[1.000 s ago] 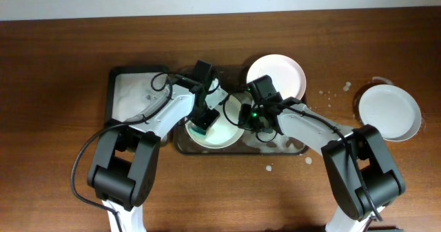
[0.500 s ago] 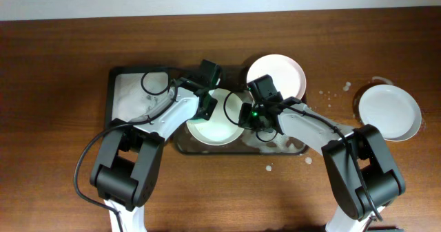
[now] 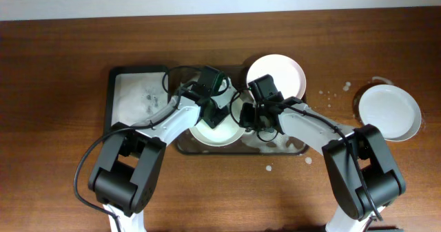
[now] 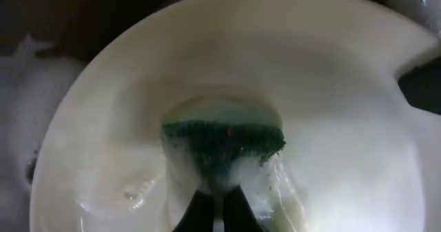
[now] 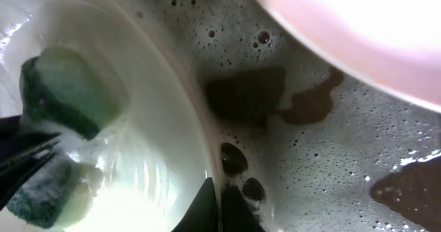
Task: Clean dirty plates on tray and stack at the side
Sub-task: 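Scrub the cream plate with the sponge while the right gripper holds it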
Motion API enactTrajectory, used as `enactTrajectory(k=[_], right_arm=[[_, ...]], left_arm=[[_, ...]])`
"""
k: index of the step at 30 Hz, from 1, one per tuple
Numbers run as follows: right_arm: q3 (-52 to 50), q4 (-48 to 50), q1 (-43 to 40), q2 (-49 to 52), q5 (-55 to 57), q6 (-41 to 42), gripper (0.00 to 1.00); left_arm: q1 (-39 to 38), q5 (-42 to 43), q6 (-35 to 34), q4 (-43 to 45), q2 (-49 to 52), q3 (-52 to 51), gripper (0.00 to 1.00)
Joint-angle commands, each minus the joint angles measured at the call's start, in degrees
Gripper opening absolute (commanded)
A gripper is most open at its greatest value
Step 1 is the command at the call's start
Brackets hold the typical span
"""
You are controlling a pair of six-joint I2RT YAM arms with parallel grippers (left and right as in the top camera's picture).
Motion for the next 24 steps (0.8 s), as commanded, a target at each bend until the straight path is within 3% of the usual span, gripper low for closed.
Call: enactTrajectory(k=[1, 3, 5, 10, 13, 14, 18, 24], right_arm=[[0.1, 0.0, 0.3, 0.6, -0.1, -0.6, 0.04], [0.1, 0.0, 0.3, 0.6, -0.1, -0.6, 0.04], [0.1, 0.0, 0.3, 0.6, -0.1, -0.9, 0.04], [0.1, 0.0, 0.3, 0.6, -0.1, -1.0, 0.04], [0.1, 0.0, 0.3, 0.6, -0.1, -1.0, 0.04], [0.1, 0.0, 0.3, 0.6, -0.1, -1.0, 0.04], [0.1, 0.1, 0.3, 0.6, -0.1, -1.0, 0.04], [0.1, 0.1, 0.3, 0.6, -0.1, -1.0, 0.04]], left_arm=[[-1.3, -6.2, 1.2, 4.1, 3.2, -2.3, 0.01], [-1.3, -19.7, -6.5, 7.0, 3.2, -2.3, 0.01], [-1.2, -27.5, -12.0, 7.9, 3.2, -2.3, 0.01], [0.8, -27.8, -22.8, 0.8, 3.2, -2.3, 0.01], [1.0, -23.8, -23.1, -6.7, 3.2, -2.3, 0.01], [1.0, -20.6, -21.8, -9.6, 3.2, -2.3, 0.00], [1.0, -0.6, -5.7, -13.9, 3.2, -2.3, 0.01], [1.0, 10.7, 6.4, -7.9, 3.2, -2.3, 0.00]])
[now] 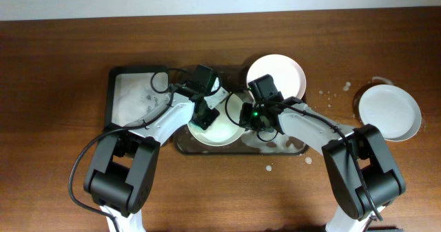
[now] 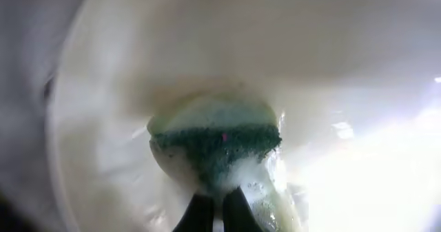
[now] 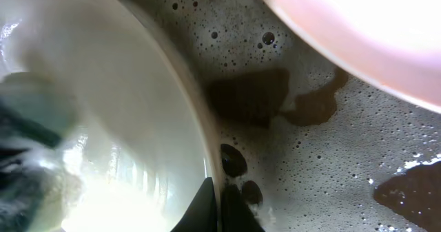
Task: Clean dirty plates on tray and stack at the side
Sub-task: 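Scrub the cream plate with the sponge while the right gripper holds it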
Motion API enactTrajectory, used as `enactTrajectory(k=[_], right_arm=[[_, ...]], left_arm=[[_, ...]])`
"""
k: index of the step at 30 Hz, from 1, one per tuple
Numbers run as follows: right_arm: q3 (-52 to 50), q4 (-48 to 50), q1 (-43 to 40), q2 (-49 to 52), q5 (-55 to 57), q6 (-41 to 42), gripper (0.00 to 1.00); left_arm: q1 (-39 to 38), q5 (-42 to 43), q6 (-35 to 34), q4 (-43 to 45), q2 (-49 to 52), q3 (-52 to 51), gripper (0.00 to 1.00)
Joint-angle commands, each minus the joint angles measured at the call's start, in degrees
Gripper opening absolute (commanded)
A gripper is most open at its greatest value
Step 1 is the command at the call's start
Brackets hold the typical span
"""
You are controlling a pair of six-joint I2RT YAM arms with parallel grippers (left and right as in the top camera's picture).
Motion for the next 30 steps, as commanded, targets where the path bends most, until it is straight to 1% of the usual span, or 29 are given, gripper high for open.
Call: enactTrajectory(k=[1, 4, 5, 7, 9, 11, 14, 16, 17, 18, 19, 20, 22, 23, 25, 26, 28, 30], right_arm=[[0.1, -0.2, 0.3, 0.6, 0.1, -0.5, 0.04], [0.1, -0.2, 0.3, 0.6, 0.1, -0.5, 0.04], [0.1, -0.2, 0.3, 0.6, 0.1, -0.5, 0.04], [0.1, -0.2, 0.3, 0.6, 0.1, -0.5, 0.04], [0.1, -0.2, 0.3, 0.6, 0.1, -0.5, 0.04], [0.1, -0.2, 0.3, 0.6, 0.1, -0.5, 0.04], [0.1, -0.2, 0.3, 0.6, 0.1, -0.5, 0.04], [0.1, -0.2, 0.3, 0.6, 0.1, -0.5, 0.04], [0.1, -0.2, 0.3, 0.6, 0.1, -0.5, 0.04], [0.1, -0.2, 0.3, 0.6, 0.1, -0.5, 0.04], [0.1, -0.2, 0.3, 0.6, 0.1, -0.5, 0.04], [0.1, -0.2, 0.3, 0.6, 0.1, -0.5, 0.04], [0.1, -0.1, 0.3, 0.6, 0.1, -0.5, 0.04], [0.1, -0.1, 0.3, 0.6, 0.0, -0.5, 0.04], [0.1, -0.1, 0.3, 0.6, 0.0, -0.5, 0.04], [0.1, -0.1, 0.3, 0.6, 0.0, -0.5, 0.04], [0.1, -0.1, 0.3, 0.6, 0.1, -0.5, 0.04], [0.1, 0.1, 0.3, 0.6, 0.1, -0.5, 0.04]], left_arm=[[-1.2, 12.4, 7.6, 3.1, 4.0, -3.3, 0.00], [-1.1, 11.9, 7.5, 6.5, 4.0, -3.3, 0.00], [-0.9, 9.6, 4.5, 7.8, 4.0, -3.3, 0.01], [0.2, 2.7, -5.1, 10.8, 4.0, -3.3, 0.01], [1.4, -2.7, -12.2, 13.5, 4.0, -3.3, 0.00], [2.6, -5.3, -15.8, 15.0, 4.0, -3.3, 0.00], [4.4, -8.1, -19.5, 14.1, 4.0, -3.3, 0.01], [5.4, -8.4, -21.9, 11.1, 4.0, -3.3, 0.01], [5.8, -8.1, -23.3, 8.0, 4.0, -3.3, 0.00], [5.9, -6.7, -23.2, 5.8, 4.0, -3.3, 0.00], [5.8, -4.3, -21.5, 3.7, 4.0, -3.3, 0.00], [5.8, 2.1, -15.0, 1.2, 4.0, -3.3, 0.00], [5.8, 11.9, -6.2, -2.0, 4.0, -3.3, 0.00], [5.8, 15.4, -1.5, -3.7, 4.0, -3.3, 0.00], [5.8, 18.8, 3.5, -4.0, 4.0, -3.3, 0.00], [5.8, 22.2, 8.0, -4.1, 4.0, -3.3, 0.00], [5.8, 25.6, 11.9, -3.4, 4.0, -3.3, 0.00], [5.8, 25.9, 12.1, -0.2, 4.0, -3.3, 0.00]])
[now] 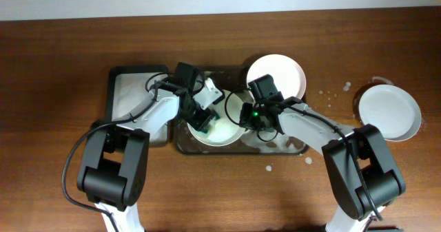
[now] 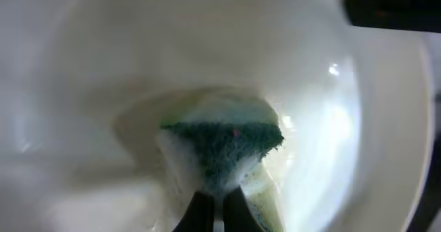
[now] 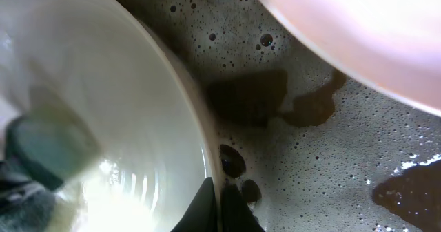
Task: Clean dirty plates on tray and stack at the side
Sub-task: 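Scrub the cream plate with the sponge while the right gripper holds it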
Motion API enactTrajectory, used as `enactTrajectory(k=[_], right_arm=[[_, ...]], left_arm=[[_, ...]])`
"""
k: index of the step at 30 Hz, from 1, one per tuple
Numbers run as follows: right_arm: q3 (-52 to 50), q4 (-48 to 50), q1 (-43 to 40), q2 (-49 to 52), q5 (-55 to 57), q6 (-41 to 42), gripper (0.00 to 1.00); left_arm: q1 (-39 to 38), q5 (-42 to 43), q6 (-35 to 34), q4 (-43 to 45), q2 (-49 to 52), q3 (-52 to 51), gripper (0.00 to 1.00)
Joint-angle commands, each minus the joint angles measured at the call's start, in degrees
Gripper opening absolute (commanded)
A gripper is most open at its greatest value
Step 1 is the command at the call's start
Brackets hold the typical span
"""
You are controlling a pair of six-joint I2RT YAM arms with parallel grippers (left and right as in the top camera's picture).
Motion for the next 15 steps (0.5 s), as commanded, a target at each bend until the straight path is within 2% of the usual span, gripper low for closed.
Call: enactTrajectory(k=[1, 2, 9, 13, 15], right_arm=[[0.1, 0.2, 0.3, 0.6, -0.1, -0.3, 0.04], [0.1, 0.1, 0.3, 0.6, -0.1, -0.3, 0.04], [0.1, 0.0, 0.3, 0.6, -0.1, -0.3, 0.04], [0.1, 0.0, 0.3, 0.6, -0.1, -0.7, 0.04], [0.1, 0.0, 0.3, 0.6, -0.2, -0.7, 0.04]], left_arm=[[-0.7, 6.0, 5.5, 4.3, 3.4, -2.5, 0.00], [-0.7, 5.6, 5.2, 6.4, 3.4, -2.5, 0.00], [-0.7, -11.6, -12.4, 20.6, 3.4, -2.5, 0.00], [-0.7, -24.6, -22.0, 17.2, 3.4, -2.5, 0.00], [-0.7, -25.2, -22.1, 13.2, 3.4, -2.5, 0.00]])
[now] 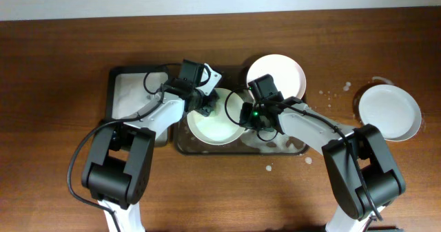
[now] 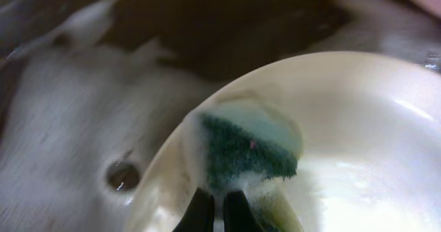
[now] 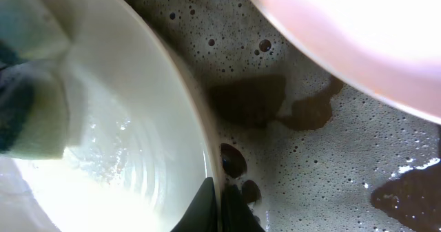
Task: Clean dirty plates on tray and stack at the side
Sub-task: 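Scrub the cream plate with the sponge while the right gripper holds it, then lift the cream plate with the right gripper, move sponge back left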
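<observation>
A cream plate lies in the soapy dark tray. My left gripper is shut on a green and yellow sponge, pressed on the plate's upper left rim. In the right wrist view the sponge shows at the plate's far side. My right gripper is shut on the plate's right rim. A pink-tinted plate leans at the tray's back right. A white plate sits on the table at the far right.
A foamy flat tray lies to the left of the wash tray. Water drops dot the wood between the tray and the white plate. Both arms cross over the wash tray.
My left gripper with the sponge has moved from the plate's left inner part up to its upper left rim. The right gripper still grips the rim in the same spot.
The sponge was first near the plate's middle, then toward its upper left, then at its left side, and now on the upper left rim. All the while my right gripper held the plate's right rim in the soapy tray.
</observation>
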Motion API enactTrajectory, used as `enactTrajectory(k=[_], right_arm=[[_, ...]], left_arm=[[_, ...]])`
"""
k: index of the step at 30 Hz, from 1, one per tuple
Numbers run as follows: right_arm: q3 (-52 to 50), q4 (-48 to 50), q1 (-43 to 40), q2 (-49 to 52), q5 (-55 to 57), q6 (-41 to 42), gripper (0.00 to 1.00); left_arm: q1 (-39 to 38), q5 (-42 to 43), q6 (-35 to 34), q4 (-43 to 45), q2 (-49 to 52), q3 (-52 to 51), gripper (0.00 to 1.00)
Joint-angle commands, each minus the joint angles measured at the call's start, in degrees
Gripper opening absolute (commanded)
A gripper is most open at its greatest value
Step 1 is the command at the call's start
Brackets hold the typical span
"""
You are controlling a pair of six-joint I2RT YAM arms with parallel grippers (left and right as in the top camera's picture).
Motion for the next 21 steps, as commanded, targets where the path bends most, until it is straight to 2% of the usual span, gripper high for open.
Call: enactTrajectory(k=[1, 6, 9, 13, 18, 21], right_arm=[[0.1, -0.2, 0.3, 0.6, -0.5, -0.7, 0.04], [0.1, -0.1, 0.3, 0.6, -0.6, -0.7, 0.04], [0.1, -0.2, 0.3, 0.6, -0.5, -0.7, 0.04], [0.1, 0.1, 0.3, 0.6, -0.5, -0.7, 0.04], [0.1, 0.1, 0.3, 0.6, -0.5, -0.7, 0.04], [0.1, 0.0, 0.3, 0.6, -0.5, -0.7, 0.04]], left_arm=[[0.9, -11.7, -5.4, -8.0, 2.0, -1.3, 0.00], [0.9, -9.4, -4.3, -21.0, 2.0, -1.3, 0.00], [0.9, 8.9, 4.0, -25.9, 2.0, -1.3, 0.00], [0.9, 16.7, 16.3, -26.9, 2.0, -1.3, 0.00], [1.0, 14.5, 16.2, -19.3, 2.0, -1.3, 0.00], [1.0, 13.4, 9.4, -9.2, 2.0, -1.3, 0.00]])
